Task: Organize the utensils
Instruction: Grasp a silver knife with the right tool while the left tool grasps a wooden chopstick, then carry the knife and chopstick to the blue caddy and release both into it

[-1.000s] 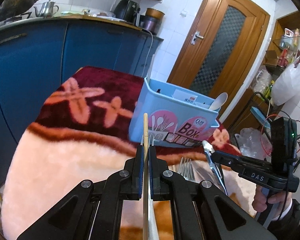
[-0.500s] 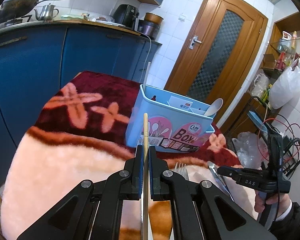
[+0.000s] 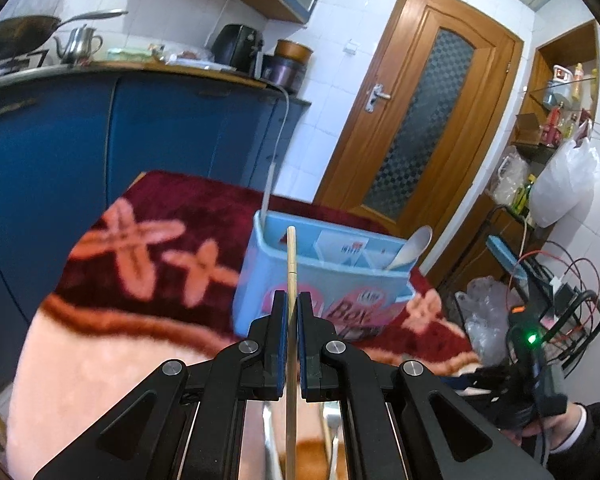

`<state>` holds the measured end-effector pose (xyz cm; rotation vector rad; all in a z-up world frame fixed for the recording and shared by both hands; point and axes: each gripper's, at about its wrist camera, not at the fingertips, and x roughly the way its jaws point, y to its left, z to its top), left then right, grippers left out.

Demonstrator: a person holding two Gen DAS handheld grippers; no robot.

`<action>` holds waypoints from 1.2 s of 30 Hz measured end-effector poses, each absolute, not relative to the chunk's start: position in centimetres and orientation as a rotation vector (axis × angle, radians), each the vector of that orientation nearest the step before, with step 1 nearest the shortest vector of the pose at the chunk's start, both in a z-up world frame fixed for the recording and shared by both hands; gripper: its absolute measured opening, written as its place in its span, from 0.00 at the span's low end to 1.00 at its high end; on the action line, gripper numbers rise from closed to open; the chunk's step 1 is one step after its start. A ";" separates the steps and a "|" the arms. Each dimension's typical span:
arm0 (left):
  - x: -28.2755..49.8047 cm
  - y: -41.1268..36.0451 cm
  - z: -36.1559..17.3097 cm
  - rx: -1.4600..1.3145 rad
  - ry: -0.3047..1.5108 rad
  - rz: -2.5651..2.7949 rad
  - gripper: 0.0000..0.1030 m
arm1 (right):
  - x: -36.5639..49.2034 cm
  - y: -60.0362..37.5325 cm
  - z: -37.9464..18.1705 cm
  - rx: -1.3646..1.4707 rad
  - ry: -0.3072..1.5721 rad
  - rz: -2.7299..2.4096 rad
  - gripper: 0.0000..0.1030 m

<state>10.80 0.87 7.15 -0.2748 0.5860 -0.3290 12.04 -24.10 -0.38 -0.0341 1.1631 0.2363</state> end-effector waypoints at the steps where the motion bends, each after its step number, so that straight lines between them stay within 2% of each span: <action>1: 11.0 0.7 7.4 -0.274 0.577 -0.332 0.04 | 12.1 -24.1 -0.3 -0.045 1.154 0.227 0.23; 8: 12.3 -0.2 9.6 -0.250 0.492 -0.353 0.04 | 11.0 -25.7 1.3 0.082 1.028 0.253 0.23; 17: 14.4 -1.7 11.7 -0.226 0.347 -0.304 0.04 | 7.8 -26.0 7.9 0.123 0.619 0.274 0.23; 21: 15.6 -2.1 12.4 -0.218 0.273 -0.260 0.04 | 8.0 -26.0 9.7 0.141 0.496 0.270 0.23; 36: 20.0 -2.1 12.9 -0.268 0.064 -0.099 0.04 | 12.7 -25.6 13.4 0.187 0.329 0.267 0.23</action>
